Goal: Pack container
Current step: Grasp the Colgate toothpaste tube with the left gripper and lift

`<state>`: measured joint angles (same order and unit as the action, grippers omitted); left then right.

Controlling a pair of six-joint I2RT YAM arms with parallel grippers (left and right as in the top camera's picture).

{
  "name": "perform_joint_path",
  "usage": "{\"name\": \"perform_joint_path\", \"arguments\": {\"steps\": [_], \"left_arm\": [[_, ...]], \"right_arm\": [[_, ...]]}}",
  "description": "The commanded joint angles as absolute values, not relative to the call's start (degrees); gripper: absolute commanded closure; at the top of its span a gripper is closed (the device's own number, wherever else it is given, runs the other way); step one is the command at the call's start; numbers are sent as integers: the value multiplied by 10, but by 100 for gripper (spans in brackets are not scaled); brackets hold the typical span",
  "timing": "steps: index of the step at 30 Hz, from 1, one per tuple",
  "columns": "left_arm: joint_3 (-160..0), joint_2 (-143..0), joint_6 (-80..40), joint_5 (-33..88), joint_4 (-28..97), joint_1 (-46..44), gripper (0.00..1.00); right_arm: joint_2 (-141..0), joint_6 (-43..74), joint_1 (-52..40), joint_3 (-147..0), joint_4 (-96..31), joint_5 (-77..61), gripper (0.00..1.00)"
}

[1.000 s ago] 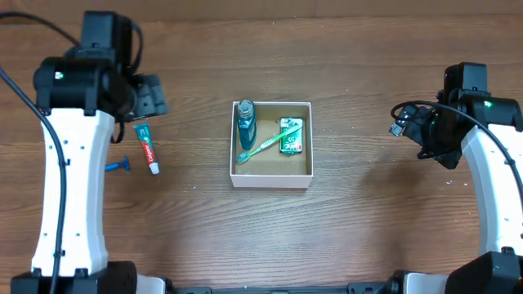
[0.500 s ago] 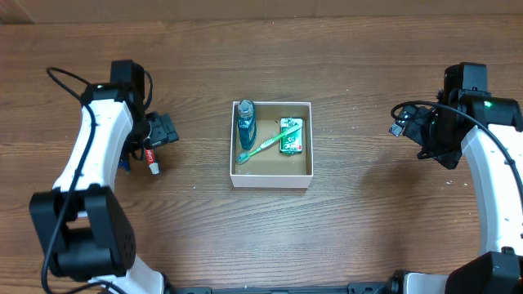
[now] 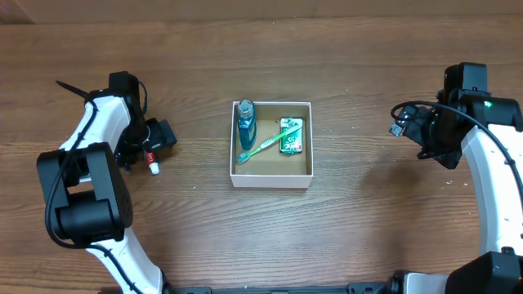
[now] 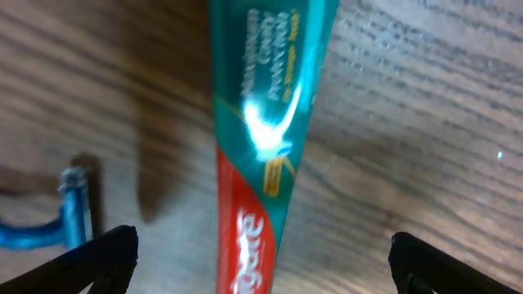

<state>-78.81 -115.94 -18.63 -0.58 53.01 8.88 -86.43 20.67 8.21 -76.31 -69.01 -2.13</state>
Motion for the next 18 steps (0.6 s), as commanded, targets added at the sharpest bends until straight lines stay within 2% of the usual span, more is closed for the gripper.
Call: {"name": "perform_joint_path", "arguments": {"steps": [1, 4, 7, 12, 18], "left_arm": [[-785, -1170, -167, 15, 518, 91, 0], [-785, -1170, -167, 15, 509, 91, 3], [-785, -1170, -167, 15, 509, 91, 28], [-785, -1170, -167, 15, 508, 91, 48], [-785, -1170, -167, 15, 507, 91, 52]], "right_arm": [[-861, 199, 82, -763, -688, -23, 0], [-861, 199, 82, -763, -688, -23, 0], [-861, 197, 82, -763, -688, -23, 0], [-861, 197, 82, -763, -688, -23, 0], [-861, 195, 82, -763, -688, -23, 0]]}}
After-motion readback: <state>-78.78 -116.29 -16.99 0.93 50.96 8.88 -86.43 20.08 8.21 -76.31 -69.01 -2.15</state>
